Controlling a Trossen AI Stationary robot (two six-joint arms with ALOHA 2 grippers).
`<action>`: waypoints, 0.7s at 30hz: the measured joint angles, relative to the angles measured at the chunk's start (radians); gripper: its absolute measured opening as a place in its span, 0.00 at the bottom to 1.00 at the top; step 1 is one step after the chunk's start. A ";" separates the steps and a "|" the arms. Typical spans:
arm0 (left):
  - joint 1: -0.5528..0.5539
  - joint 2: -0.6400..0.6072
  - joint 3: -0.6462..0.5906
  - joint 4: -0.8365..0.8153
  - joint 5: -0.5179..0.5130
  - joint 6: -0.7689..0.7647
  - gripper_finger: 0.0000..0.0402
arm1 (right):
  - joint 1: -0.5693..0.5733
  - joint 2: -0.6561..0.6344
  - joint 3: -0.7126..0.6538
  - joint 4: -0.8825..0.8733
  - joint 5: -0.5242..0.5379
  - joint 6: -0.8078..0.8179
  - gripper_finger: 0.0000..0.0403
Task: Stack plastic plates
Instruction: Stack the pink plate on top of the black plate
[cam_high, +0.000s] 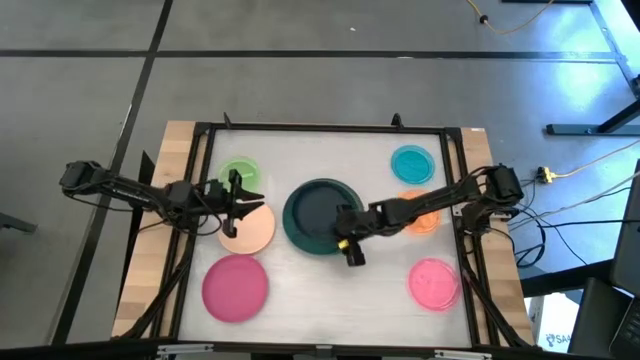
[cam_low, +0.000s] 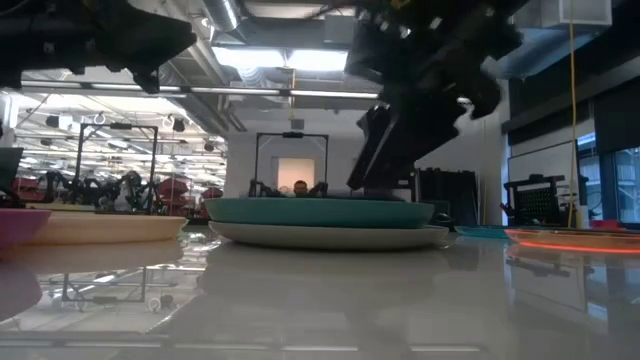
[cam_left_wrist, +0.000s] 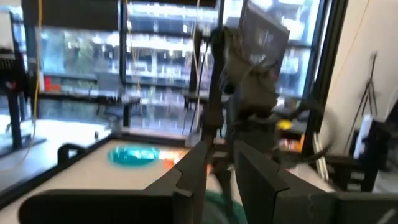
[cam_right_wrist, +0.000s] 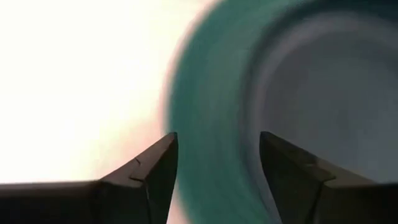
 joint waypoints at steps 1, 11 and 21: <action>-0.012 0.010 0.026 -0.055 -0.013 0.000 0.19 | 0.014 -0.004 0.000 0.004 0.010 -0.007 0.54; -0.171 0.150 0.317 -0.555 -0.141 -0.021 0.19 | 0.122 -0.085 0.000 0.036 0.079 -0.042 0.51; -0.357 0.321 0.555 -1.013 -0.213 -0.284 0.19 | 0.198 -0.152 -0.136 0.188 0.124 -0.022 0.51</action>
